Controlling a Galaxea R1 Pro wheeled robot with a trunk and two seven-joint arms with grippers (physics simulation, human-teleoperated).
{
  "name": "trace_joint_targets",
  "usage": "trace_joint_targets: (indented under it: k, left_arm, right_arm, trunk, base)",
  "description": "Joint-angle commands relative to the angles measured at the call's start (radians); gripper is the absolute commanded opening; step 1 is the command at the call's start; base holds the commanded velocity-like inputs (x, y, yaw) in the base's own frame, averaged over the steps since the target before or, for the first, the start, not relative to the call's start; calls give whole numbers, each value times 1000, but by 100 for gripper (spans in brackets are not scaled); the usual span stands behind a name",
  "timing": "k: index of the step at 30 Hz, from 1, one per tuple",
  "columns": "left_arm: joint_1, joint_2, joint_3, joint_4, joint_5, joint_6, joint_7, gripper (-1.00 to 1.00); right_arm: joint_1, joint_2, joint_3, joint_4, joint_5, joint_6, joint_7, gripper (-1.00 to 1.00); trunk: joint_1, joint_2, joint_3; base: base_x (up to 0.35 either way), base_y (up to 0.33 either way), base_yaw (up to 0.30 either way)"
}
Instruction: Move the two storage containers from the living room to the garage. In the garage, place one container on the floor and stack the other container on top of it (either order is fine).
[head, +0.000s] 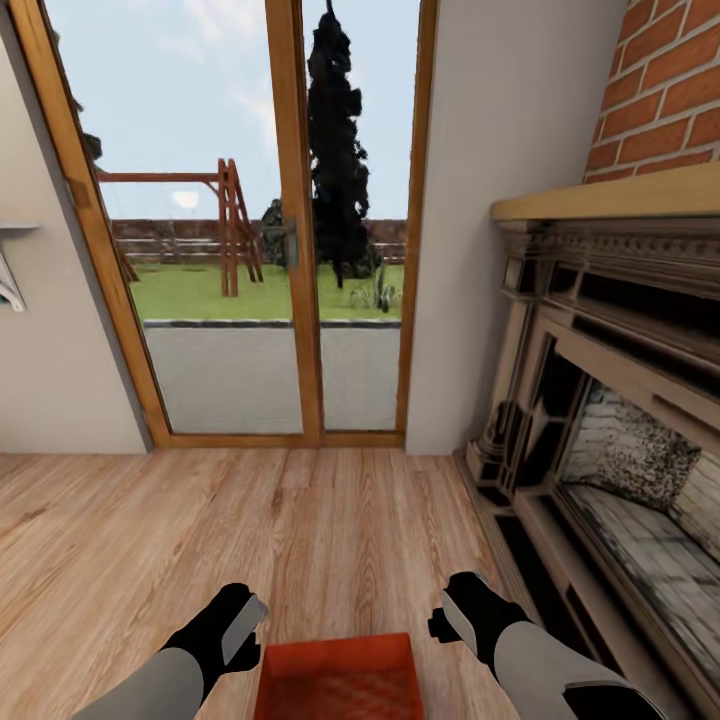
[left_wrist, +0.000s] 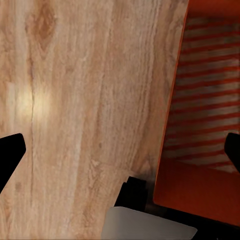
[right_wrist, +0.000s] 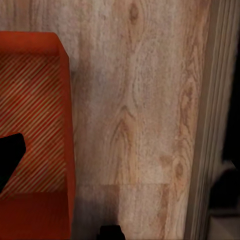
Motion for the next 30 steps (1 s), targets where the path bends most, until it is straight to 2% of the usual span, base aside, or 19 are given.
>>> trace_joint_targets:
  k: [1, 10, 17, 30]
  left_arm:
    - [0, 0, -3, -2, 10, 3, 8, 100]
    - [0, -1, -3, -2, 10, 3, 8, 100]
    - [0, -1, -3, -2, 11, 3, 8, 100]
    - [0, -3, -3, -2, 12, 3, 7, 100]
  right_arm:
    - [0, 0, 0, -2, 7, 7, 0, 100]
    - [0, 3, 1, -2, 8, 6, 9, 100]
    - [0, 3, 2, -2, 11, 5, 65, 100]
    - [0, 3, 2, -2, 11, 5, 71, 100]
  trunk:
    - [4, -8, -4]
    - [38, -71, -32]
    - [65, -120, -54]
    - [115, -211, -95]
  base:
    - [0, 0, 0]
    - [0, 0, 0]
    - [0, 0, 0]
    - [0, 0, 0]
